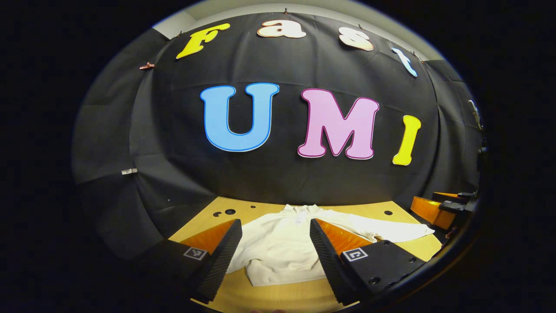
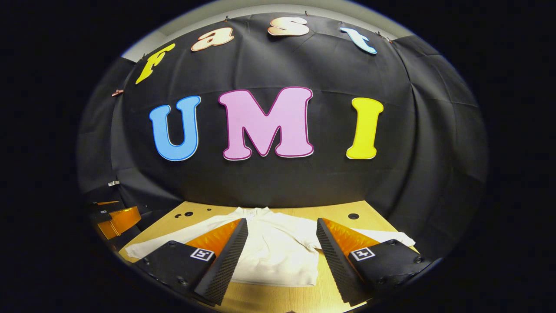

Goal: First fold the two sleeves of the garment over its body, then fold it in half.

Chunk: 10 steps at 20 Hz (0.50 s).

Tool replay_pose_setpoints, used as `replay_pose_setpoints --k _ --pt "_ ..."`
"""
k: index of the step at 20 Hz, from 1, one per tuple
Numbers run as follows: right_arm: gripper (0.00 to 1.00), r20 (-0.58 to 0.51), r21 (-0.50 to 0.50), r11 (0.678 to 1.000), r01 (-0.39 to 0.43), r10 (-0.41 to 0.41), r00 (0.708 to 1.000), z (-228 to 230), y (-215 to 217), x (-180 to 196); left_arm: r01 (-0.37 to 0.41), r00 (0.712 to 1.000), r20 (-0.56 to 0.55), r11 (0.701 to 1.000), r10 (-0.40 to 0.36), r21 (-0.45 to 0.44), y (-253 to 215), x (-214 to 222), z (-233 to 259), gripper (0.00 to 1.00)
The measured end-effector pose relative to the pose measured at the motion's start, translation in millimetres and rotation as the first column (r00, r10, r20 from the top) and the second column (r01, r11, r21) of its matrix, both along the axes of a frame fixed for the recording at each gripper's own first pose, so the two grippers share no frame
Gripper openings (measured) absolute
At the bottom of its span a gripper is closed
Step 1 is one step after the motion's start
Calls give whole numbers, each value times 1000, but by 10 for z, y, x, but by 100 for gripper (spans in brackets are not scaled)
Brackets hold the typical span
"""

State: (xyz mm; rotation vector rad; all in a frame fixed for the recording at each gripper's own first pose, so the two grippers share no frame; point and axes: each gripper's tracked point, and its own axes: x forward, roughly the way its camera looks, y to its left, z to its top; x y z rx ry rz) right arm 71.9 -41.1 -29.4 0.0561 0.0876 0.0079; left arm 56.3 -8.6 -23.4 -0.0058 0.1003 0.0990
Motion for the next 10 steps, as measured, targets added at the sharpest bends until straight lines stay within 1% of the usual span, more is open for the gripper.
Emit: replay_pose_setpoints --k 4,7,10 --pt "97 -7 -13 1000 16 -16 1000 -56 -139 124 -1 1000 -7 1000 1 9 -16 48 -13 97" --pt "97 -23 7 998 61 -60 998 -125 -377 238 13 1000 -17 1000 -13 4 -64 48 -55 97" --pt "98 -31 -23 992 123 -124 992 -190 -716 341 32 998 -47 999 -32 10 -144 59 -143 97"
